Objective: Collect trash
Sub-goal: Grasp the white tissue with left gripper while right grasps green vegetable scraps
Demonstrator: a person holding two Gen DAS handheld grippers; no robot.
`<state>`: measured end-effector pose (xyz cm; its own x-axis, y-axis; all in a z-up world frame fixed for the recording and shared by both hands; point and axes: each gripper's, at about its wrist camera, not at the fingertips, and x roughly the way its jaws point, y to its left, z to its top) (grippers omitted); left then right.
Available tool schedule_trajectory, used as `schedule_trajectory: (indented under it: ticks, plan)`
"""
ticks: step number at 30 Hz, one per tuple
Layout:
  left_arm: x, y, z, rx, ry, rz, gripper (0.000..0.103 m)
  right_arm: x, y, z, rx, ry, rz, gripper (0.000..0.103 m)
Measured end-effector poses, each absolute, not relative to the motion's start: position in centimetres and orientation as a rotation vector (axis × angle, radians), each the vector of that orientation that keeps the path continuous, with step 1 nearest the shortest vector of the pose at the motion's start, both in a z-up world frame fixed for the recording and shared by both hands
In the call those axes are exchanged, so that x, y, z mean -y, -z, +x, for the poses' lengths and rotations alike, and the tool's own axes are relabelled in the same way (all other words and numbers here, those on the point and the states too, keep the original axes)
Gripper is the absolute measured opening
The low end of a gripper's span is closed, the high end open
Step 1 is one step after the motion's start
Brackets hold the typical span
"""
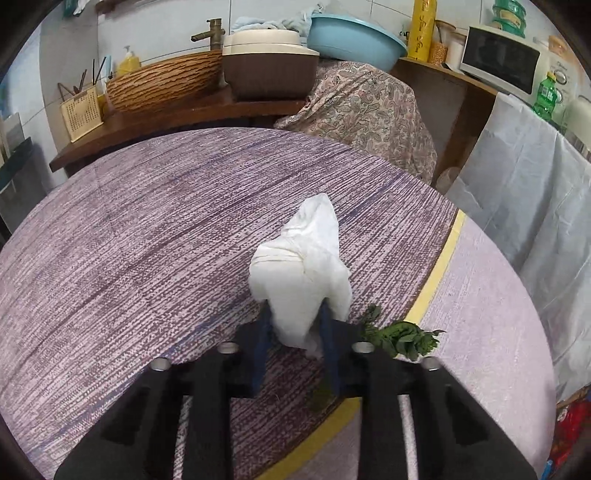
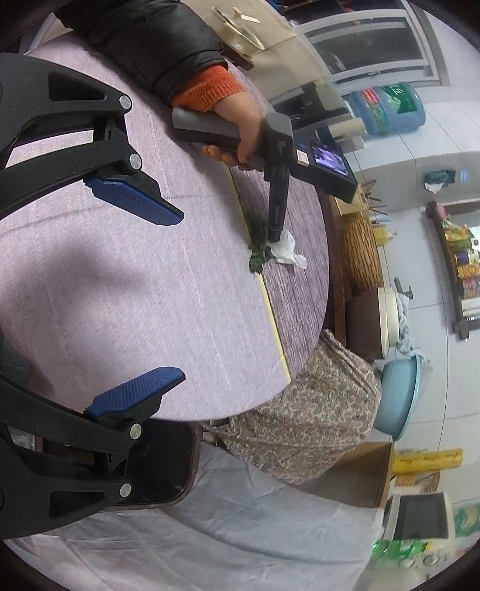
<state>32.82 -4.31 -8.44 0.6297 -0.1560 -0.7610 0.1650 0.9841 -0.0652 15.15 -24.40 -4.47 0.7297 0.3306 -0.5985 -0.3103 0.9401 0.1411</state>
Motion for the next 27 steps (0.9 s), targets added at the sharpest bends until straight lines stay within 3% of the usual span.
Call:
schedule_trajectory:
  ticks: [12, 17, 20, 27]
  plan:
    - [0.0, 2.6, 25.3, -0.721, 0.238, -0.129, 0.011, 15.9, 5.7, 25.3, -0.79, -0.524, -0.153, 0.078]
    - [-0.5, 2.4, 24.5, -0.691, 0.229, -0.133, 0.011, 13.2, 7.3, 30.2, -0.859, -0.513, -0.209, 0.07]
    - [-1.0, 2.6, 24.9, -0.703, 0.229, -0.153, 0.011, 12.6, 8.2, 32.2, -0.888, -0.494, -0.241, 0.059]
    - [-1.9, 2.2, 24.8, -0.689, 0.226, -0.172, 0.011, 12.2, 8.4, 33.8, -0.903, -0.529, -0.245, 0.058]
